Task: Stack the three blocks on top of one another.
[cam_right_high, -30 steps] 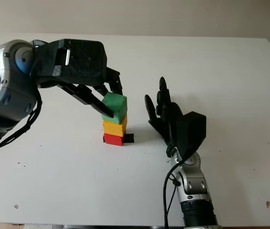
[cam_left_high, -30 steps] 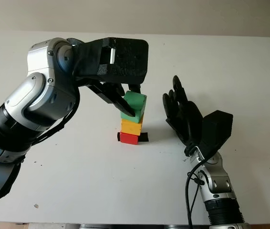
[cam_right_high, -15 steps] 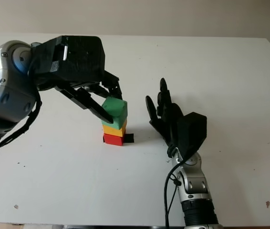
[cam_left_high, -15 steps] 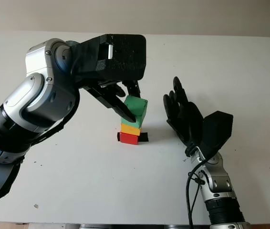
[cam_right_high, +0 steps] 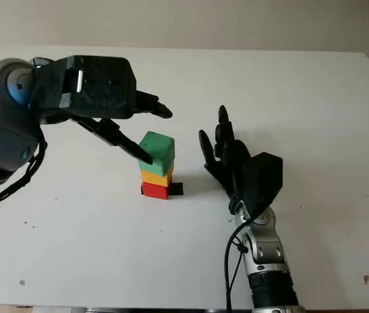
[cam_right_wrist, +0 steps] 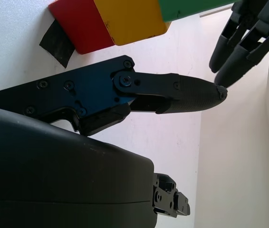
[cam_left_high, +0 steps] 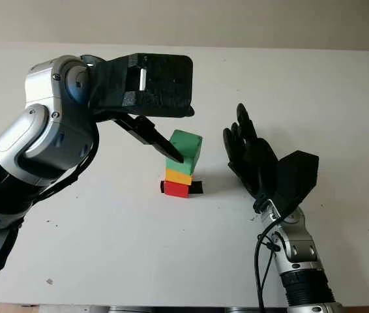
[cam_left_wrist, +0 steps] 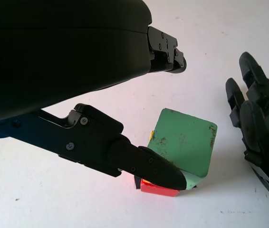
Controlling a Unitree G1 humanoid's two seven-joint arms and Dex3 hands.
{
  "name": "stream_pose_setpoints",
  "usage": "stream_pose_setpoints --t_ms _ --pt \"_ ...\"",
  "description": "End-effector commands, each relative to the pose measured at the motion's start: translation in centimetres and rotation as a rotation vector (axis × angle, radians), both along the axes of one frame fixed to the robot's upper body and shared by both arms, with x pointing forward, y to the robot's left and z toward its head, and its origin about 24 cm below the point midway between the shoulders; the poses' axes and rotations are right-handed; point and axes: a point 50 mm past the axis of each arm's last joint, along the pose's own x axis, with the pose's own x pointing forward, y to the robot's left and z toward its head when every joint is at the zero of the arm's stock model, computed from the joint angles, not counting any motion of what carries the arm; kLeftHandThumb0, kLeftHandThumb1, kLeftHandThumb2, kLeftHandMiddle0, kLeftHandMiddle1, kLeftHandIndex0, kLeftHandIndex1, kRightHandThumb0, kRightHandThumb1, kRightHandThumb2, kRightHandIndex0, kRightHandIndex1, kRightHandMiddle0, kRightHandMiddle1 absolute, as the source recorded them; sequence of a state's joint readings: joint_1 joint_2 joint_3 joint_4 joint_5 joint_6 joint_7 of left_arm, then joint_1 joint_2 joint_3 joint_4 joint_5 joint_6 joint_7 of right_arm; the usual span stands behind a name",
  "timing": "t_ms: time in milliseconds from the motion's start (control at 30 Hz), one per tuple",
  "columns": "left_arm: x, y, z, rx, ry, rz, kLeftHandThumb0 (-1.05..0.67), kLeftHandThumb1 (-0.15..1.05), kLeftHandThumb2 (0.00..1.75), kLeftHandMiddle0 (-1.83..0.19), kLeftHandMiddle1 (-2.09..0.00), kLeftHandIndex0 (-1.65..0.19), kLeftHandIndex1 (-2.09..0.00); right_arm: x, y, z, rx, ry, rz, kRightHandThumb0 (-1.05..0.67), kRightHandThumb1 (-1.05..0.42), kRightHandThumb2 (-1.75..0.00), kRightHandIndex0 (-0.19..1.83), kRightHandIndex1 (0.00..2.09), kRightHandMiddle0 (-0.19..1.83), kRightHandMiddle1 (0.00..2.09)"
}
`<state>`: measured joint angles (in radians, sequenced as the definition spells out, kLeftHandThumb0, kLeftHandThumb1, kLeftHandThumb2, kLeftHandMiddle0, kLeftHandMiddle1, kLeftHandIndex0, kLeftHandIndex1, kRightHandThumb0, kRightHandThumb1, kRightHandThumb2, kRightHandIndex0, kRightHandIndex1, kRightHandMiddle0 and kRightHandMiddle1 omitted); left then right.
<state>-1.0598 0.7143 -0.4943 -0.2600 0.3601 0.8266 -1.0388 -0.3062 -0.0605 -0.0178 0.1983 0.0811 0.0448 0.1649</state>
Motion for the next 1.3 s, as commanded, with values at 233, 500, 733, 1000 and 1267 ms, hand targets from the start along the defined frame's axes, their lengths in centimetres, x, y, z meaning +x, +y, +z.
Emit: stream_pose_setpoints --t_ms 233,500,733,1000,1267 --pt "-0.2 0.8 0.5 -0.033 -0.005 0.012 -0.67 0.98 0.07 0.15 -0.03 0.05 -0.09 0.0 -0.1 0.3 0.003 -0.010 -0.005 -0.76 -1.05 -0.48 -0.19 0.00 -0.18 0.05" --pt "-1.0 3.5 2.0 -0.244 -0.028 0.126 -0.85 1.05 0.44 0.18 -0.04 0.17 -0.03 0.1 -0.4 0.3 -0.002 -0.017 -0.005 -0.76 -1.05 -0.49 -0.19 0.00 -0.19 0.05" --pt "-1.7 5.9 2.2 -0.295 -0.037 0.171 -0.89 1.05 0.41 0.17 -0.05 0.16 -0.05 0.4 -0.6 0.5 -0.006 -0.019 0.003 -0.78 -1.05 -0.47 -0.19 0.00 -0.19 0.05" --pt "-3.2 8.1 2.4 -0.513 -0.126 0.209 -0.85 1.05 0.44 0.16 -0.06 0.15 -0.06 0.5 -0.7 0.7 -0.003 -0.007 0.004 -0.78 -1.05 -0.46 -0.19 0.00 -0.19 0.05" --pt "-3.1 11.1 -0.2 -0.930 -0.269 0.351 -0.73 1.05 0.54 0.17 -0.04 0.14 -0.05 0.8 -1.4 1.3 -0.002 -0.029 -0.009 -0.74 -1.05 -0.46 -0.19 0.00 -0.19 0.03"
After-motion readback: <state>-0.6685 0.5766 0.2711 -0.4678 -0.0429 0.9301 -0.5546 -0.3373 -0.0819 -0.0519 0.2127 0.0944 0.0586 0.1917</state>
